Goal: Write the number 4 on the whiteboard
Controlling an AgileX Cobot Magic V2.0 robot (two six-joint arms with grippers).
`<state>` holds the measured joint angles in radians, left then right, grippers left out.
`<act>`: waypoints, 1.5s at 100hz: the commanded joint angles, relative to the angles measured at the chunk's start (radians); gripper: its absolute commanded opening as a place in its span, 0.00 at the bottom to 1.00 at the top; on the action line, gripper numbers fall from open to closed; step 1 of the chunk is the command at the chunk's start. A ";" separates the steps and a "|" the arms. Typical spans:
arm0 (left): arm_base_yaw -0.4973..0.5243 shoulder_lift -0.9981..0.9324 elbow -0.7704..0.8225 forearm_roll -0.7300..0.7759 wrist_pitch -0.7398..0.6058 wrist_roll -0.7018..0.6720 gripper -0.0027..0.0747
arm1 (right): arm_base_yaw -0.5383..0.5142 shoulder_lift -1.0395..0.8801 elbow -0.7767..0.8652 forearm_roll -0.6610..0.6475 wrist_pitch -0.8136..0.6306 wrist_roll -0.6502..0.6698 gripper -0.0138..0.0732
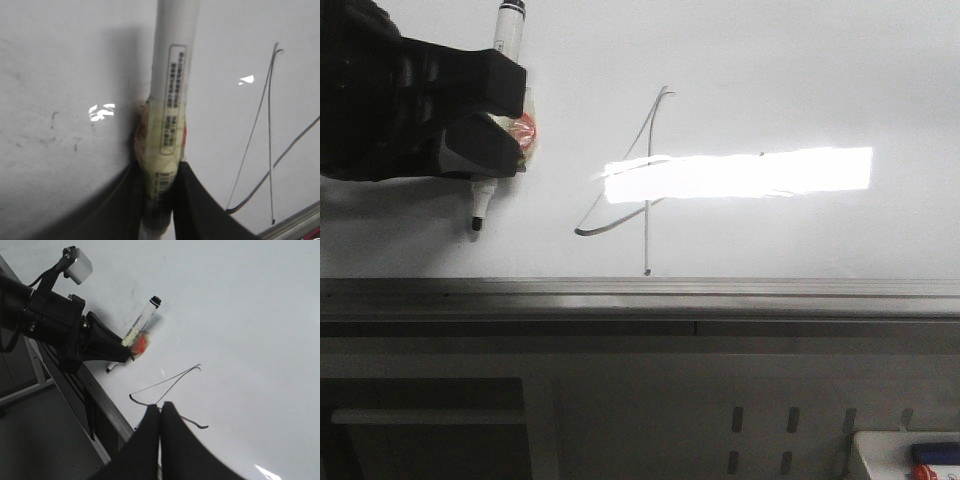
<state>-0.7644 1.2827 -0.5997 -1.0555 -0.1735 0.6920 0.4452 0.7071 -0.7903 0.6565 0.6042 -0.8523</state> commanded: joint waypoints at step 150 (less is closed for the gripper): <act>-0.004 -0.892 0.341 0.028 0.058 0.003 0.01 | -0.004 -0.514 0.569 0.038 -0.592 0.004 0.08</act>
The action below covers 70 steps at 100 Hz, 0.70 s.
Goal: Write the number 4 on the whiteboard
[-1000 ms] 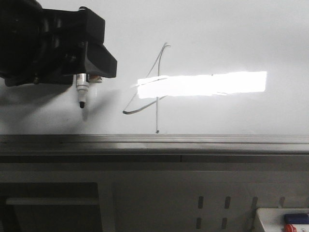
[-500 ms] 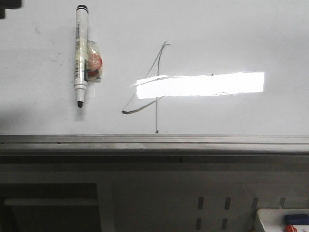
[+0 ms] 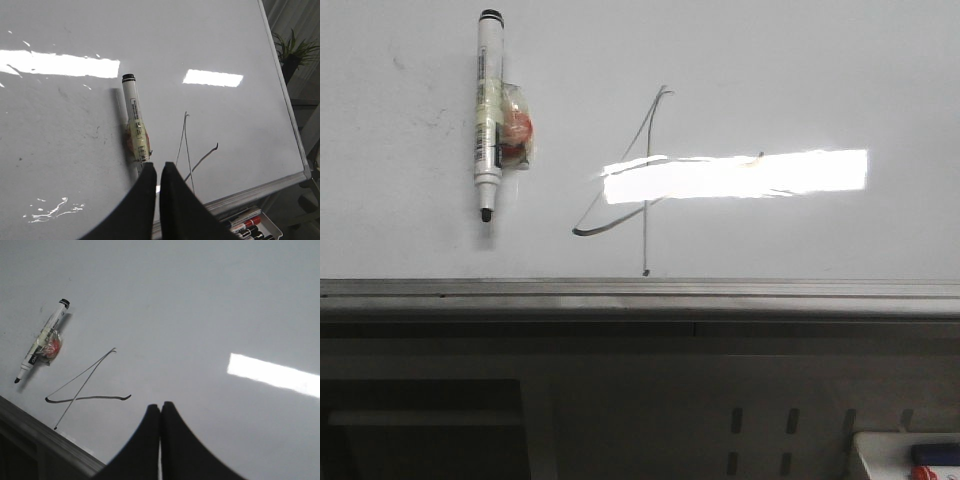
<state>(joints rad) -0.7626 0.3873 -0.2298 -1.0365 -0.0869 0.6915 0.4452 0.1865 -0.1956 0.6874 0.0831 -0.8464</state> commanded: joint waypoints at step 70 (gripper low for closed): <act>0.203 -0.069 0.118 0.624 -0.212 -0.206 0.01 | -0.004 0.006 -0.026 0.007 -0.071 -0.002 0.08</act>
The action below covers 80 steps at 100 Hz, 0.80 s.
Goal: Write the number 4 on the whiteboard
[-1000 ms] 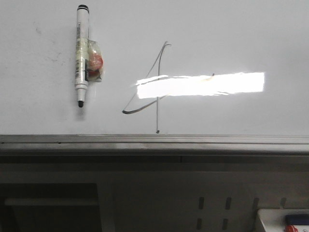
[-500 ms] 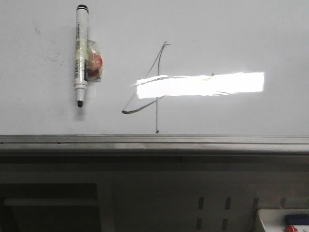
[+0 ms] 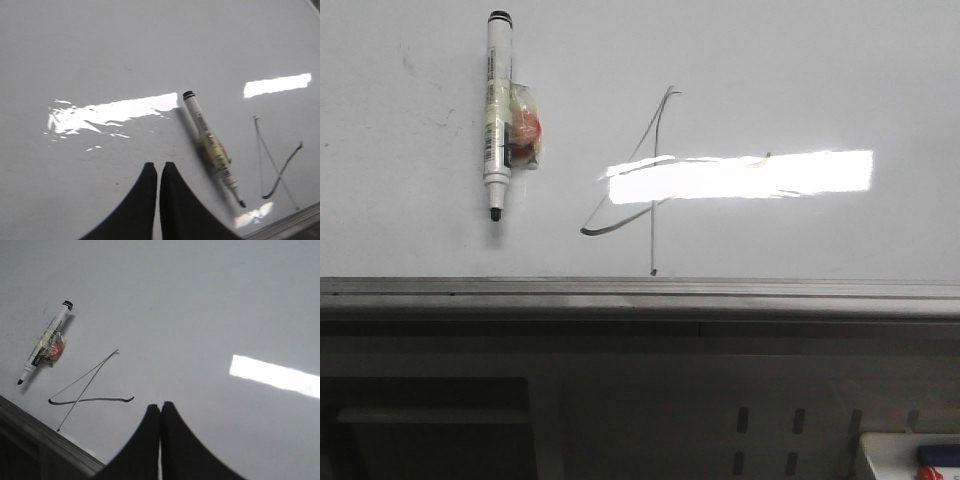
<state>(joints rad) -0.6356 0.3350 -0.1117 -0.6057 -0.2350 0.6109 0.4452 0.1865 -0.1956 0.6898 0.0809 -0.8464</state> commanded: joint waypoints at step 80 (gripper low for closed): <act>0.492 -0.361 0.151 0.606 0.518 -0.573 0.01 | -0.004 0.006 -0.026 0.004 -0.069 -0.002 0.08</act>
